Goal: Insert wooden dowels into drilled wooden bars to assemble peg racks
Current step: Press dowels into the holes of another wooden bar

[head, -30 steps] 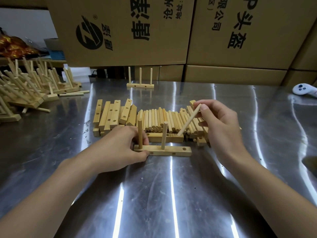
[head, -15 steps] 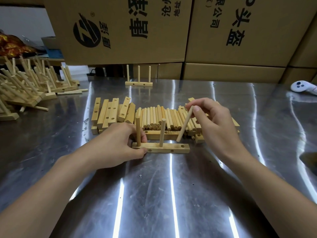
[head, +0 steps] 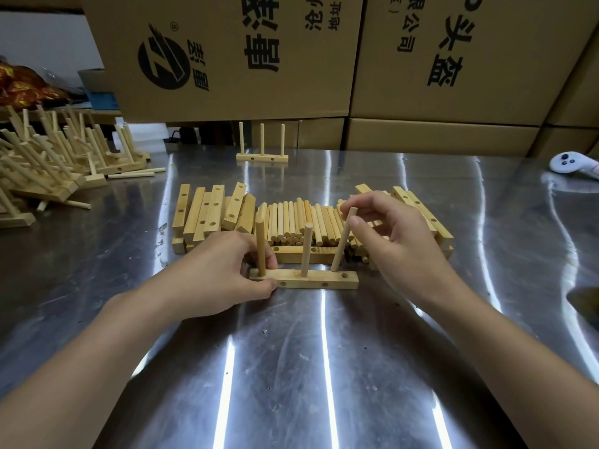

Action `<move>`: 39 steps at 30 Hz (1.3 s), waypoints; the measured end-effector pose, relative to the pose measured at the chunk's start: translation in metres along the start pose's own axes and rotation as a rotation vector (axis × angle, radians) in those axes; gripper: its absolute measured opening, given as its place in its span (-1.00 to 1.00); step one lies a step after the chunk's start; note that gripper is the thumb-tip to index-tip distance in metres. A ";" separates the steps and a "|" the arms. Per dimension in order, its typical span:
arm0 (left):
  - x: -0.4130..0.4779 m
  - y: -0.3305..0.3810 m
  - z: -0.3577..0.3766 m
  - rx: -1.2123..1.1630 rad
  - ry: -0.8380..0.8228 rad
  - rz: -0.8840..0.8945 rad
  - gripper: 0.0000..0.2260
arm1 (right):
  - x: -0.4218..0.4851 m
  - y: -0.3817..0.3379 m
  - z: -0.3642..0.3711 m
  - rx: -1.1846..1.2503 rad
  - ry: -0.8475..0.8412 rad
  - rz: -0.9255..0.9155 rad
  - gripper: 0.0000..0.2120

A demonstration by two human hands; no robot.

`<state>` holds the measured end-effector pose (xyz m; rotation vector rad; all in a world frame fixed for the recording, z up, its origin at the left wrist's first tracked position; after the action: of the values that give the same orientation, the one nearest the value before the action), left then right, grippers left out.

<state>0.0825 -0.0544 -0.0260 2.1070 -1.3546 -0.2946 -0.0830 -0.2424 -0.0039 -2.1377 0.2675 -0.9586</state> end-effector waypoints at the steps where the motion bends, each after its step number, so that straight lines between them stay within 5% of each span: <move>1: 0.000 0.000 0.000 0.005 0.004 0.000 -0.90 | 0.000 0.001 0.001 0.025 -0.014 0.012 -0.83; 15: -0.001 0.000 0.000 0.008 -0.006 -0.006 -0.90 | -0.005 0.001 0.008 -0.010 -0.123 0.056 -0.50; 23: 0.000 -0.002 0.000 -0.003 0.003 -0.007 -0.90 | -0.005 0.006 0.011 0.001 -0.177 0.115 -0.78; 29: 0.001 0.000 0.000 -0.001 -0.010 -0.008 -0.90 | 0.000 -0.004 -0.002 0.042 -0.071 0.060 -0.63; 33: 0.000 0.000 0.001 -0.006 -0.004 -0.005 -0.90 | 0.005 -0.009 -0.017 -0.013 -0.076 0.055 -0.78; 37: -0.001 0.001 0.000 -0.009 0.000 -0.008 -0.90 | 0.008 -0.006 -0.020 0.378 -0.230 0.294 -0.71; 39: -0.001 0.001 0.000 -0.010 0.001 -0.007 -0.90 | 0.008 -0.007 -0.021 0.388 -0.252 0.278 -0.81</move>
<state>0.0814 -0.0537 -0.0258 2.1040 -1.3422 -0.3028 -0.0930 -0.2529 0.0138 -1.7823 0.2242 -0.5246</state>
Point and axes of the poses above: each hand's wrist, its own x-axis towards the middle knuckle, its own z-axis out of the palm, y = z × x, the point moved 5 cm from there along x, towards the middle knuckle, and after that the axes turned 2 degrees about y, right-handed, at the moved point
